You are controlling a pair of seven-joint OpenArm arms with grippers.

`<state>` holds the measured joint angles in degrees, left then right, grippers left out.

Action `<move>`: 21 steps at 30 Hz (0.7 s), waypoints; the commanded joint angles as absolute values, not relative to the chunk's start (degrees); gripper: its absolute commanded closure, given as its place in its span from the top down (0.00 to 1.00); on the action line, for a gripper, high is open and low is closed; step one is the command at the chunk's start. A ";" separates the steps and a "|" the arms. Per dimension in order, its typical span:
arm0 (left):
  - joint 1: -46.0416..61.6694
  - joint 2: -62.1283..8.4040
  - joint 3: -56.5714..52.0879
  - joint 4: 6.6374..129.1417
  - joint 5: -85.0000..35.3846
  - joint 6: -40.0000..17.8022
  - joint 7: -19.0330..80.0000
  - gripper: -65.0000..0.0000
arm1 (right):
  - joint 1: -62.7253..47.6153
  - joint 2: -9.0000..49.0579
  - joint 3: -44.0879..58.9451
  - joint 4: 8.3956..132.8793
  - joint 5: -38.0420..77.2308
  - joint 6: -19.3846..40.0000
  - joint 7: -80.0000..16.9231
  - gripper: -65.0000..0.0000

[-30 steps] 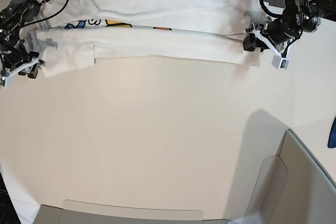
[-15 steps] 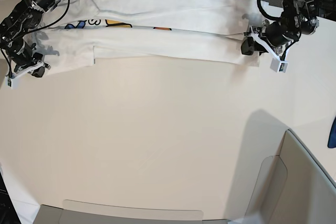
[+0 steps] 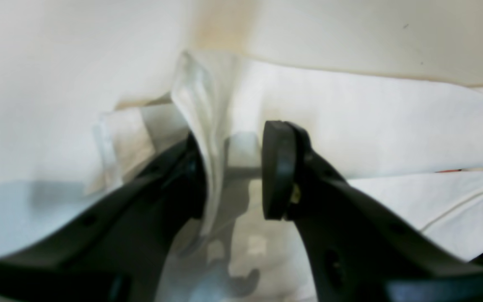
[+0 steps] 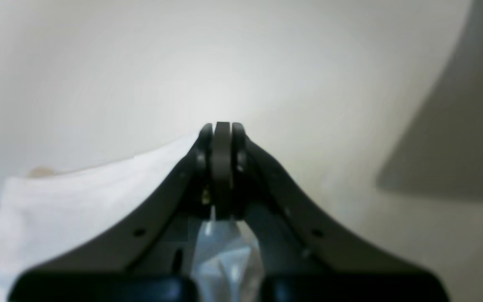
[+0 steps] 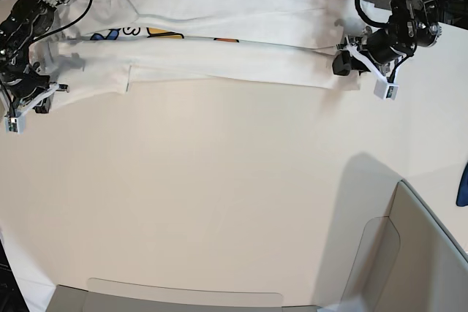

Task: Layout the t-shirt on the table in an organized manner, then fold the t-shirt properly
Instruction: 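Hold the folded edge with both grippers and press it flat, then move the right gripper along the fold toward the shirt's middle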

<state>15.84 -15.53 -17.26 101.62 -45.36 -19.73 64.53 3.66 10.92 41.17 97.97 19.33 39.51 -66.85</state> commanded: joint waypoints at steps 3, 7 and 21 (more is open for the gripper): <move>14.11 -16.22 -17.54 102.46 -46.02 -19.91 63.96 0.31 | 0.48 10.59 39.08 106.33 19.65 39.78 -65.63 0.00; 13.93 -16.22 -17.54 102.46 -46.02 -19.82 63.96 0.31 | -4.70 9.80 36.44 113.89 19.65 39.78 -65.63 0.00; 12.70 -15.52 -17.54 99.30 -46.02 -19.82 63.96 0.31 | -25.63 16.22 33.71 116.88 41.71 39.78 -65.71 0.00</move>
